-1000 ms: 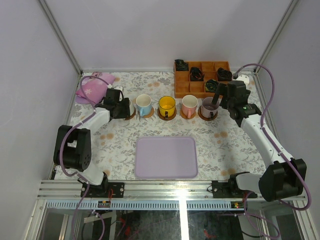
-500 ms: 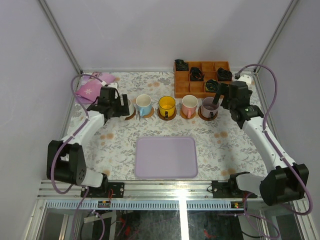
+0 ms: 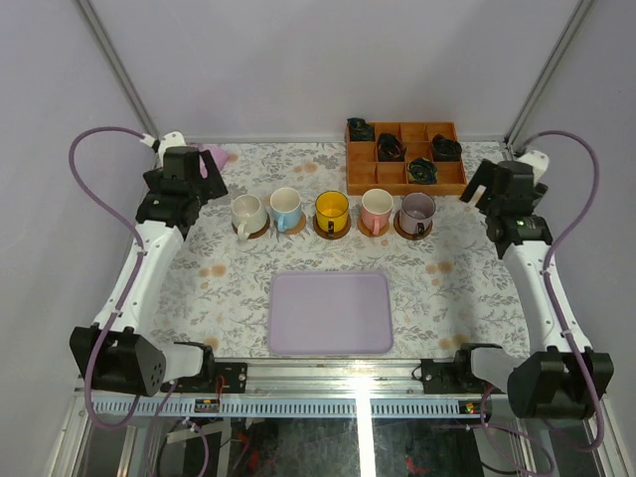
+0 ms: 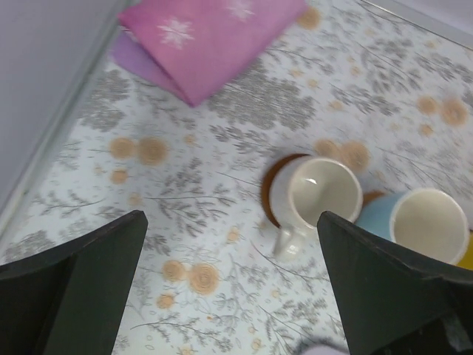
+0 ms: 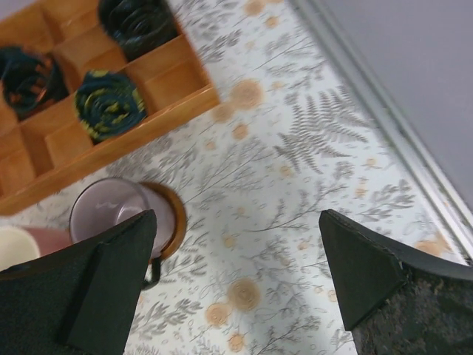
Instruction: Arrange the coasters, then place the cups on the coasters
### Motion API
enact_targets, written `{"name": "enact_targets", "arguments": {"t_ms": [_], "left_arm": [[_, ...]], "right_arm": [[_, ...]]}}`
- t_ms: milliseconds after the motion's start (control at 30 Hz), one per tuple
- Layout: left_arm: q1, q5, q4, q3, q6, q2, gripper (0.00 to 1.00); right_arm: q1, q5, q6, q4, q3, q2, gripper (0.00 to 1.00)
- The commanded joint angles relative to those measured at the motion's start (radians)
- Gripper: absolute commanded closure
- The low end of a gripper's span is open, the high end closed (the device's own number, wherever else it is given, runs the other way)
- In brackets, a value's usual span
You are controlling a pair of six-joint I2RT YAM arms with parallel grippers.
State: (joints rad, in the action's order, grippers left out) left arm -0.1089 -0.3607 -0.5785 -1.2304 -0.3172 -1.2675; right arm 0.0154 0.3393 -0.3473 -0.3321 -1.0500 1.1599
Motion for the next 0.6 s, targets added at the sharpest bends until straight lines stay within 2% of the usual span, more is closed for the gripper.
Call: {"name": "enact_targets", "arguments": {"t_ms": [0, 200, 567], "left_arm": [[0.068, -0.112, -0.076, -0.025, -0.009, 0.004, 0.0], [0.228, 0.044, -0.043, 0.022, -0.026, 0.045, 0.0], [0.242, -0.069, 0.005, 0.082, -0.017, 0.163, 0.0]], "right_arm": [[-0.116, -0.021, -0.022, -0.001, -0.015, -0.081, 0.01], [-0.176, -0.014, -0.064, 0.01, 0.034, -0.171, 0.01], [-0.178, -0.047, -0.062, -0.039, 0.043, -0.208, 0.01]]}}
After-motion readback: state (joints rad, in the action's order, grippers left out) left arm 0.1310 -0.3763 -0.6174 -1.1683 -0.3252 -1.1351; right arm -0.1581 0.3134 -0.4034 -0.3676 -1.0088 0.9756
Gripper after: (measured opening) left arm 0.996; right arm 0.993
